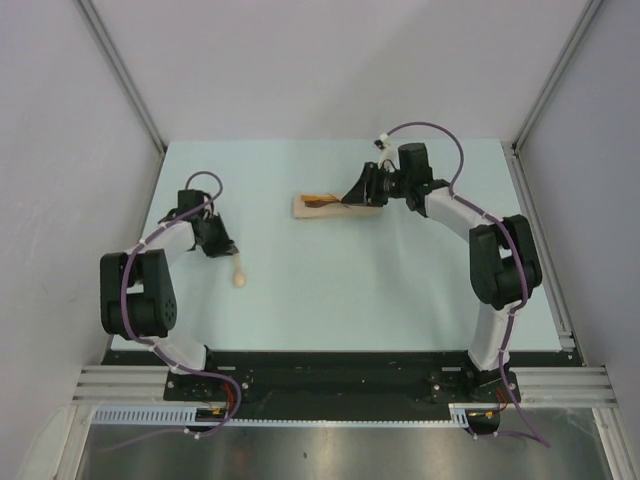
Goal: Fold the napkin into a case and place the utensils inside
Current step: Pass from the left arm to the right
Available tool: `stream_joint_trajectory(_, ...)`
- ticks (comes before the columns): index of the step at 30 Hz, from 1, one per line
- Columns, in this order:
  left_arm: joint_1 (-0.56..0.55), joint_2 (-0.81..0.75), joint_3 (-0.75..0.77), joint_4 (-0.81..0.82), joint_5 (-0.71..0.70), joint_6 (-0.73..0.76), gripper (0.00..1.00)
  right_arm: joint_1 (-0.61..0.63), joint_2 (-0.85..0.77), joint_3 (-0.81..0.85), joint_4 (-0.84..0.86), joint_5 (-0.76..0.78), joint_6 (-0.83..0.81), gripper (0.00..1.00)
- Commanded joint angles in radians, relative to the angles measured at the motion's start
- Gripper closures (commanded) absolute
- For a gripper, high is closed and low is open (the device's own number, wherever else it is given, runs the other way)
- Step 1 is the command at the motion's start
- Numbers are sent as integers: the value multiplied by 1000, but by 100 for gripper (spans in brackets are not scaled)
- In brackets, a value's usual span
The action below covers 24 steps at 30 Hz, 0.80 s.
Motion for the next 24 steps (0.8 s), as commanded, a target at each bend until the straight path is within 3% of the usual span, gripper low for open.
stream_joint_trajectory(1,-147,-83,-10,136,182,-129,100,67,29,-73,253,-160,173,62)
stream_joint_trajectory(6,-286,-95,10,229,237,-177,100,154,96,-98,448,-163,395,59)
stream_joint_trajectory(9,-386,-108,16,271,205,-185,100,174,130,-84,469,-157,439,60)
stream_joint_trajectory(16,-513,-108,27,299,125,-182,100,200,135,-95,380,-117,387,64)
stream_joint_trajectory(24,-541,-115,39,289,119,-167,100,196,131,-97,298,-75,330,65)
